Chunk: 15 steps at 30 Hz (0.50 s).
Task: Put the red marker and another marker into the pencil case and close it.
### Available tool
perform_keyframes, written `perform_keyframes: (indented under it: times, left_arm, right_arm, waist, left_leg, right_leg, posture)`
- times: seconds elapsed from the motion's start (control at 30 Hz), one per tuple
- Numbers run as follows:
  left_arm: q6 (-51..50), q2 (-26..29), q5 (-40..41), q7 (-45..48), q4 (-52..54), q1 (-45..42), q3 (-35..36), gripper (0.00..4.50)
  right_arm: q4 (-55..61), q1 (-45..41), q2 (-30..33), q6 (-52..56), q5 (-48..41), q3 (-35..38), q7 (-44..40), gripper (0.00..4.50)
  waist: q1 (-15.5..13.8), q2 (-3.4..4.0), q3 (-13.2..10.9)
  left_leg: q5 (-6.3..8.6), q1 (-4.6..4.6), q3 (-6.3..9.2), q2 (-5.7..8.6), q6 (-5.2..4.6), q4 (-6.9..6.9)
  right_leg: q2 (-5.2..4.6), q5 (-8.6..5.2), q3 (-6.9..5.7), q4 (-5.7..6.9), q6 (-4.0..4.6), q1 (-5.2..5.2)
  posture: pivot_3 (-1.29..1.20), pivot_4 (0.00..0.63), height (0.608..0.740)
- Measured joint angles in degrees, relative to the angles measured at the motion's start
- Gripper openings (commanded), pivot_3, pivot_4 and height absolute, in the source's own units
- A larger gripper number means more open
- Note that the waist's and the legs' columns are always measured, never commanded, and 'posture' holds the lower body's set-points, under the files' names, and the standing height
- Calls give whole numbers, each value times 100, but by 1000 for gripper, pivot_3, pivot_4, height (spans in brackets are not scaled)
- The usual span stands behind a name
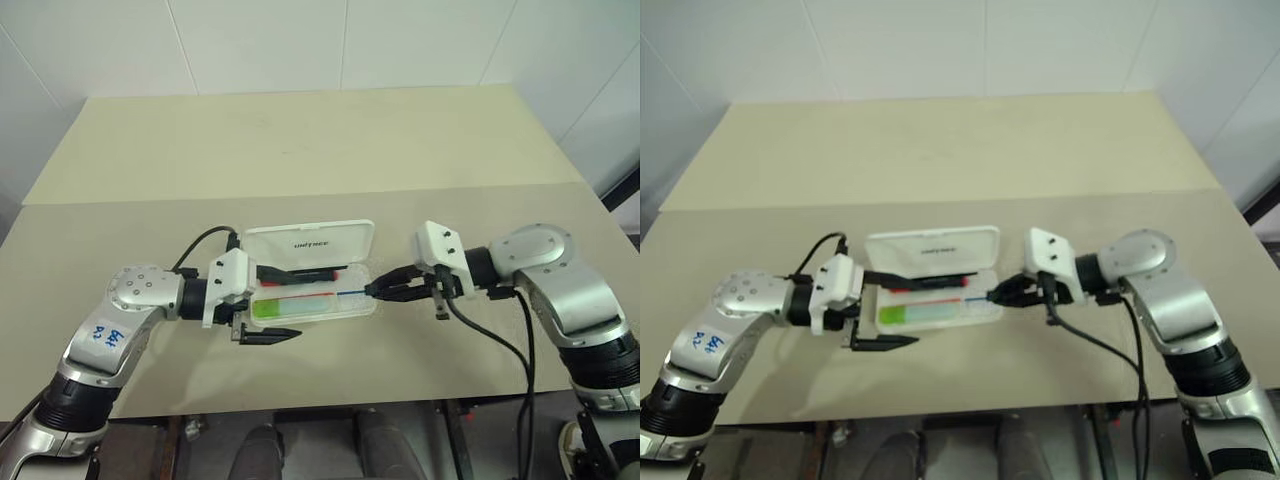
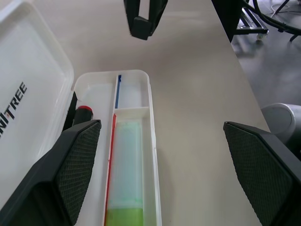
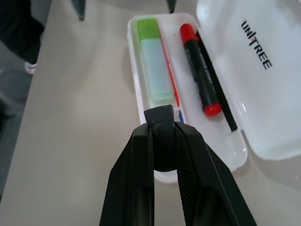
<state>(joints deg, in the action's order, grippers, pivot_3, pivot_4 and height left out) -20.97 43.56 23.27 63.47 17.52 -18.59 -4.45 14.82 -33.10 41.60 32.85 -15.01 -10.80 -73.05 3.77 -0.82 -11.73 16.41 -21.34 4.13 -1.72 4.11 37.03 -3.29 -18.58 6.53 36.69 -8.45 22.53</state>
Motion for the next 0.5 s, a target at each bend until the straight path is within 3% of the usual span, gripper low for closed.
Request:
perform_keyframes:
  times: [0.2, 0.5]
  left_arm:
    - [39, 58, 0, 44, -1, 18, 69, 4500]
    - [40, 150, 0, 20, 11, 96, 124, 4500]
  right_arm:
    - [-85, -46, -347, 88, 89, -304, 452, 329]
    - [-466, -88, -349, -162, 246, -558, 506, 329]
  waist:
    - [-58, -1, -1]
    - [-66, -1, -1]
  left_leg:
    - [2, -10, 0, 0, -4, -7]
    - [8, -16, 0, -1, -13, -15]
  right_leg:
    - [-1, 0, -3, -22, 0, 3]
    - [-2, 0, -7, -42, 0, 3]
  posture:
    - [0, 150, 740]
    - [0, 150, 740]
